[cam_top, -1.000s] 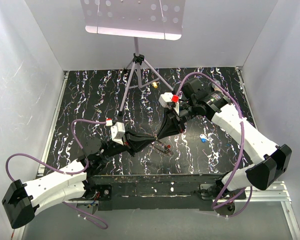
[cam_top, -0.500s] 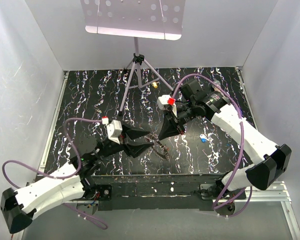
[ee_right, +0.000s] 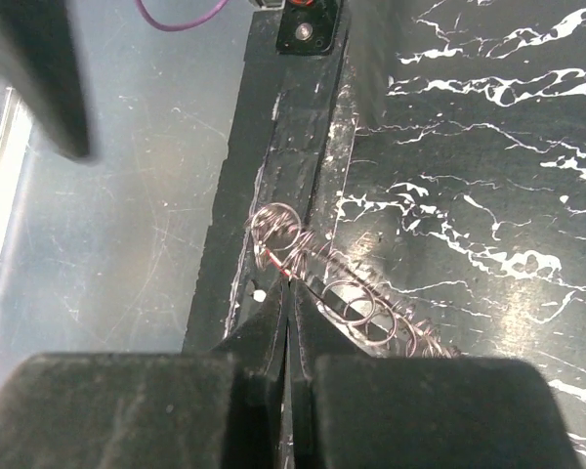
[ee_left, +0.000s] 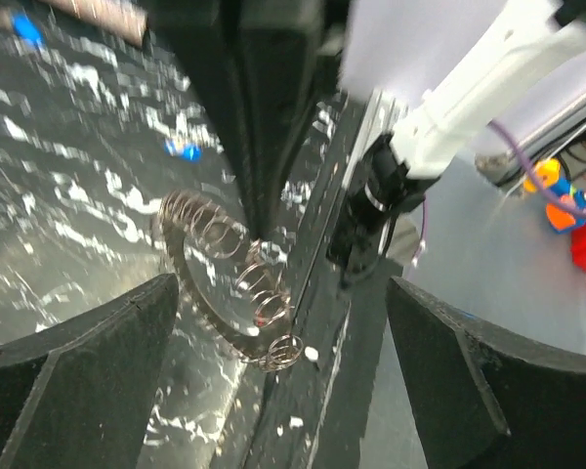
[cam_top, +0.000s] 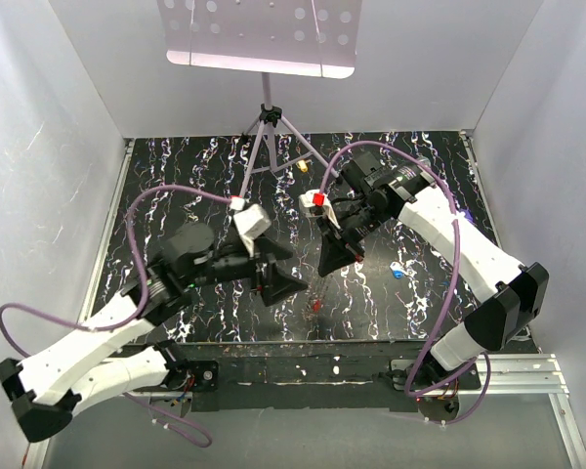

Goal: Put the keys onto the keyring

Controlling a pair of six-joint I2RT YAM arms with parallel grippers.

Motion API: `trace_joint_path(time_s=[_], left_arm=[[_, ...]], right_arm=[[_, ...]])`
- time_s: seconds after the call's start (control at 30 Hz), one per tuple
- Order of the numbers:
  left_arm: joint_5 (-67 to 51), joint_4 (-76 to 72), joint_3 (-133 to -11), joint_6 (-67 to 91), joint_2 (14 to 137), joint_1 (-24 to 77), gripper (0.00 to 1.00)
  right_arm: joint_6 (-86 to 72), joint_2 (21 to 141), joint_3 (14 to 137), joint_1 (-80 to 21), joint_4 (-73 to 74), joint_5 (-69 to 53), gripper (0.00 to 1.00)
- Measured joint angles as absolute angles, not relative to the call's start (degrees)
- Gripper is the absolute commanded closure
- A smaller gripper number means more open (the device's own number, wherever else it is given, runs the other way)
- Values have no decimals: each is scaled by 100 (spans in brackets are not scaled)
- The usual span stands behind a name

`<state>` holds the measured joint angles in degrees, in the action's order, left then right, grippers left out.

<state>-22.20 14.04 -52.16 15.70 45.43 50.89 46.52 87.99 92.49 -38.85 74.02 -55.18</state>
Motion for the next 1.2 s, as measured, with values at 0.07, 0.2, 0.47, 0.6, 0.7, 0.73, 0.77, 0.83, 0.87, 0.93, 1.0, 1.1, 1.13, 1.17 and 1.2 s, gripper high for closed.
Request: trace_joint_path(time_s=[0.07, 0.2, 0.47, 0.6, 0.7, 0.73, 0.77, 0.83, 0.87, 0.93, 1.0, 1.1, 1.13, 1.17, 1.2], left_arm=[[-2425, 1588, -5225, 1594, 4967, 5011, 19], [-2842, 1712, -5225, 1640, 5437, 4751, 28], [-3472, 1223, -5216, 1551, 5586, 4368, 40], [-3721, 926, -5192, 1378, 5596, 4283, 58], [-3802, 740, -5098, 1188, 5645, 4241, 64], [-3811, 694, -5041, 1131, 5655, 4237, 64], [-3820, 582, -4862, 1015, 5658, 4233, 66], [-3828, 515, -4746, 956, 5658, 4230, 66], [-3846, 443, -4652, 908, 5658, 4230, 66], [-3883, 298, -4517, 856, 5658, 4230, 66], [-3946, 137, -4416, 838, 5662, 4230, 66], [-4038, -130, -4383, 867, 5675, 4230, 66], [-4080, -248, -4366, 893, 5677, 4230, 66], [-4112, -333, -4351, 915, 5680, 4230, 66], [-4139, -410, -4338, 947, 5680, 4230, 66]], right_arm=[[4694, 8809, 9249, -3885, 7489, -5509, 99], [4735, 8812, 9249, -3885, 7568, -5498, 99], [4807, 8812, 9249, -3885, 7653, -5505, 99], [4827, 8812, 9249, -3885, 7658, -5524, 99], [4840, 8812, 9249, -3885, 7658, -5548, 99], [4842, 8812, 9249, -3885, 7658, -5553, 99], [4845, 8814, 9249, -3885, 7658, -5561, 99], [4849, 8818, 9249, -3885, 7658, -5570, 99], [4851, 8825, 9249, -3885, 7658, -5579, 99], [4866, 8847, 9249, -3885, 7660, -5592, 99], [4875, 8882, 9249, -3885, 7660, -5605, 99], [4901, 8943, 9249, -3885, 7660, -5631, 99], [4912, 8962, 9249, -3885, 7660, -5631, 99], [4921, 8973, 9249, -3885, 7660, -5631, 99], [4930, 8976, 9249, -3885, 7658, -5634, 99]])
